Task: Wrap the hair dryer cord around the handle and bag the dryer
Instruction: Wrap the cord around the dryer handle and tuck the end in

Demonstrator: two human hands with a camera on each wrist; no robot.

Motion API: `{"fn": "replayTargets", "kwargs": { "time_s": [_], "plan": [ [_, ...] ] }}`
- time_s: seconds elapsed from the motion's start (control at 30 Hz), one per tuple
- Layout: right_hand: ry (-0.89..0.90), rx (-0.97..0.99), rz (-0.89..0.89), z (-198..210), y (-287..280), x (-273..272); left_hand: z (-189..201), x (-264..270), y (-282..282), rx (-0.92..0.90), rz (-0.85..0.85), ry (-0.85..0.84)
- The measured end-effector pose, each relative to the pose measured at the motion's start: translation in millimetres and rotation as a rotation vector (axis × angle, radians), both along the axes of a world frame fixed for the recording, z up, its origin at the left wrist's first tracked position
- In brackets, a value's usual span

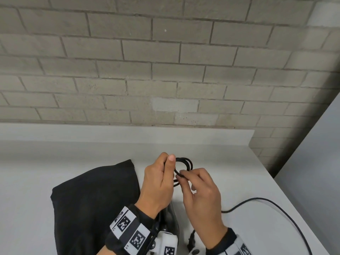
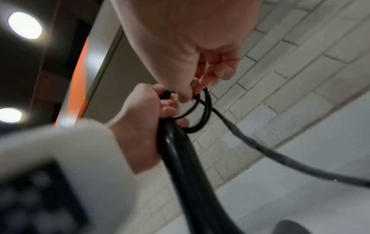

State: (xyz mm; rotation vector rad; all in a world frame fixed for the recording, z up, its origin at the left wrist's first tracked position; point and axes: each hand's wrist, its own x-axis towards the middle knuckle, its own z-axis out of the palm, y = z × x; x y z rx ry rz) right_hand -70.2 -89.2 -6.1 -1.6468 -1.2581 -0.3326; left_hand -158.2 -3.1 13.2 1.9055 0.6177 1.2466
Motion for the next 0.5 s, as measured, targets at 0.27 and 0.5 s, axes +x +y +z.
{"fn": "replayTargets", "kwargs": {
  "time_s": [0.27, 0.5],
  "plan": [
    [0.383, -0.069, 0.195, 35.5, -20.9, -16.1, 1.5, 1.6, -4.0, -0.006, -0.016, 0.01],
    [0.804, -0.154, 0.429, 56.5, -43.2, -14.6, 4.1, 2.0, -5.2, 0.04, -0.004, 0.022]
  ]
}}
